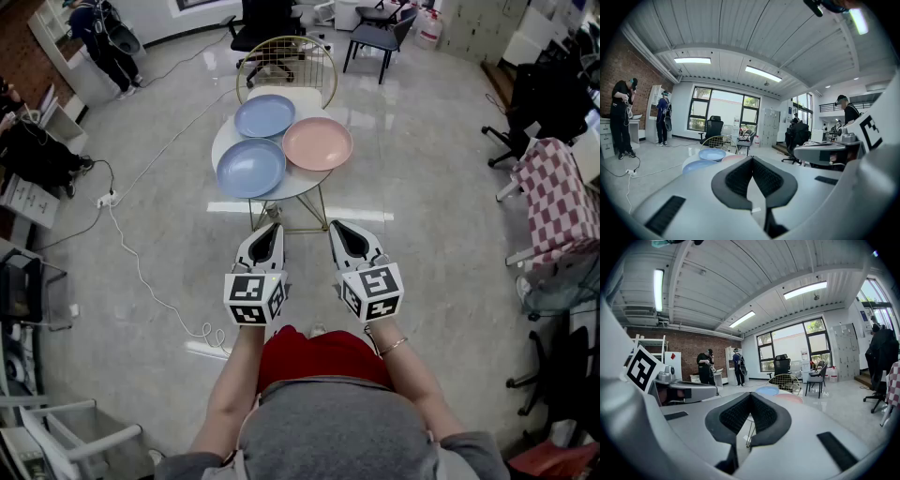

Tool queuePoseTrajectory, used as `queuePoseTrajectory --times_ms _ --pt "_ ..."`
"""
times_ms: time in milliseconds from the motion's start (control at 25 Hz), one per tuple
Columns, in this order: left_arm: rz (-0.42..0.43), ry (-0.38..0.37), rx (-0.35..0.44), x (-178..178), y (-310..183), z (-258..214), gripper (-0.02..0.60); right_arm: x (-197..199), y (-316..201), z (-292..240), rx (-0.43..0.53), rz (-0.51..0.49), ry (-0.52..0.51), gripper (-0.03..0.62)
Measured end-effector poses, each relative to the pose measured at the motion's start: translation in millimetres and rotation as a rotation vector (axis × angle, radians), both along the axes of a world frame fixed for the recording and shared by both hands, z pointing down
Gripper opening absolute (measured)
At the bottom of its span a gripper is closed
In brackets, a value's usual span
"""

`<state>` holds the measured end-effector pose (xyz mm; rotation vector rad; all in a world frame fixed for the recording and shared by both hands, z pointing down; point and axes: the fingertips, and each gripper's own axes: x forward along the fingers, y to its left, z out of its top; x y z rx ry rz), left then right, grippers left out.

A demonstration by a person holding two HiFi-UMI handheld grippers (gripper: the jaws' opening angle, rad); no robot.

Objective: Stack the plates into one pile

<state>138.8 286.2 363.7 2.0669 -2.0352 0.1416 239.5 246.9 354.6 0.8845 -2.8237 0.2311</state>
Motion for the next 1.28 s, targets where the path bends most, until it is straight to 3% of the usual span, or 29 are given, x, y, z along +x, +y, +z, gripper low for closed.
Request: queuePoseTrajectory --times_ms 560,1280 --pt "-0.032 -0.009 -0.004 3.8 1.4 1.4 0.015 8.6 -1.7 9.5 -0.058 -0.017 -0.034 0.029" --pt "-0.102 -0.033 -0.023 -54.1 -34.3 3.5 0.015 -10.1 -48.9 22.6 -0.113 0.051 -0.019 0.029"
